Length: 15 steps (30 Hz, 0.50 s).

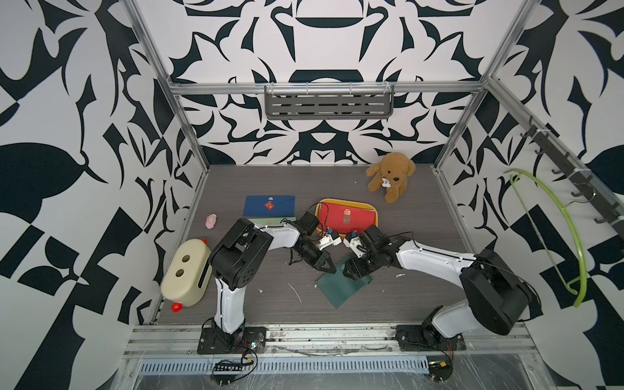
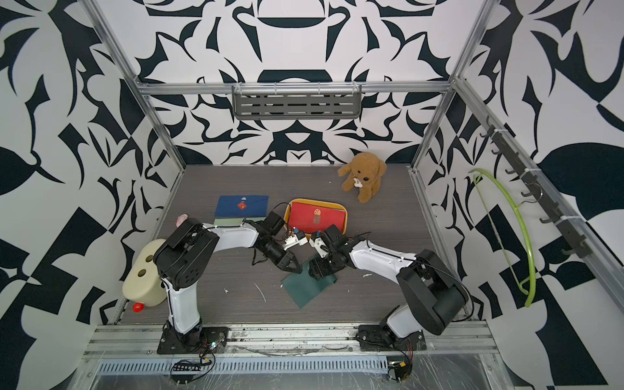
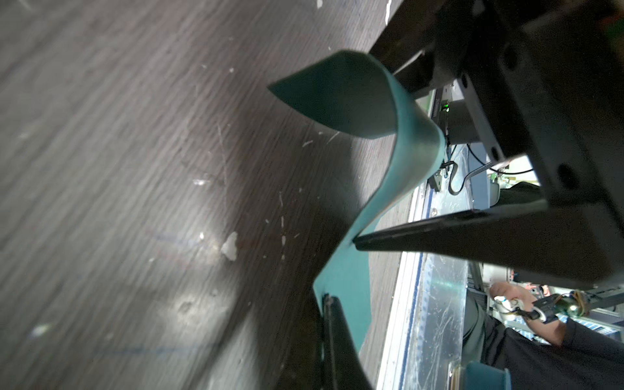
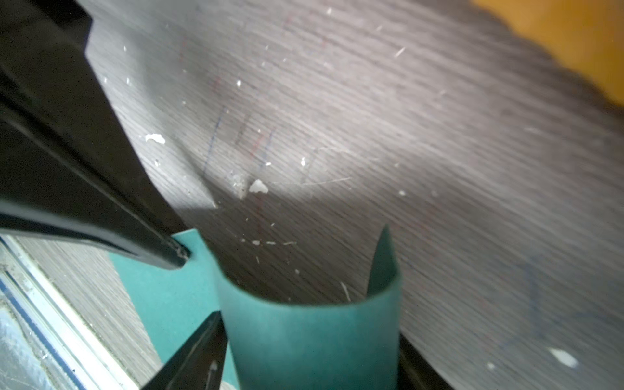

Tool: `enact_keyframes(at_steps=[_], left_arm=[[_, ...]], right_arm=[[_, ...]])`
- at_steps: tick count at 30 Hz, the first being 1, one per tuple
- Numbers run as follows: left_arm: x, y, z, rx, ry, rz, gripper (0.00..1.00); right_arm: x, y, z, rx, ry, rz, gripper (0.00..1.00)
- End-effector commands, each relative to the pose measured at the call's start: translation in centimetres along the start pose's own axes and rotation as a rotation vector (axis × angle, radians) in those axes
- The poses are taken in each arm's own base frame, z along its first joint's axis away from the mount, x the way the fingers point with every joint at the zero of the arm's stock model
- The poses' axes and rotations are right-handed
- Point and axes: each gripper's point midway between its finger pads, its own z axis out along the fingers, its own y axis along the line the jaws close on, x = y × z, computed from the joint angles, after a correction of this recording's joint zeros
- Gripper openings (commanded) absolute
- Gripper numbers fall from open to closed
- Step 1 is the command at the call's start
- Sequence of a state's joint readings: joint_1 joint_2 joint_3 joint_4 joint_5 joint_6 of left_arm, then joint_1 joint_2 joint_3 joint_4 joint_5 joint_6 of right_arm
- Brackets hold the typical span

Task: Put the sealed envelopes into the storage box
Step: Pick up the envelope from the center of the board.

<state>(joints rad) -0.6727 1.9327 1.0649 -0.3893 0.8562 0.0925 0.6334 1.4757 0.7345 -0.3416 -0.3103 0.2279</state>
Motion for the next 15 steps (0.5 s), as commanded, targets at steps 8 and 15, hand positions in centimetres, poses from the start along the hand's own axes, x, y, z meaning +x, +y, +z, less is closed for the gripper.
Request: enact_keyframes(at_steps=[8, 15], left_arm=[[-0.5, -1.6, -2.3, -0.03, -0.017, 0.001, 0.0], [-0.8, -2.8, -3.6, -0.061, -0.012, 0.009, 0.0]], right_arm=[[-2.7, -0.1, -4.3, 0.062, -0.099, -0.051, 0.8], [-4.4, -0.9, -10.3, 0.112, -0.185, -0.055, 0.86]])
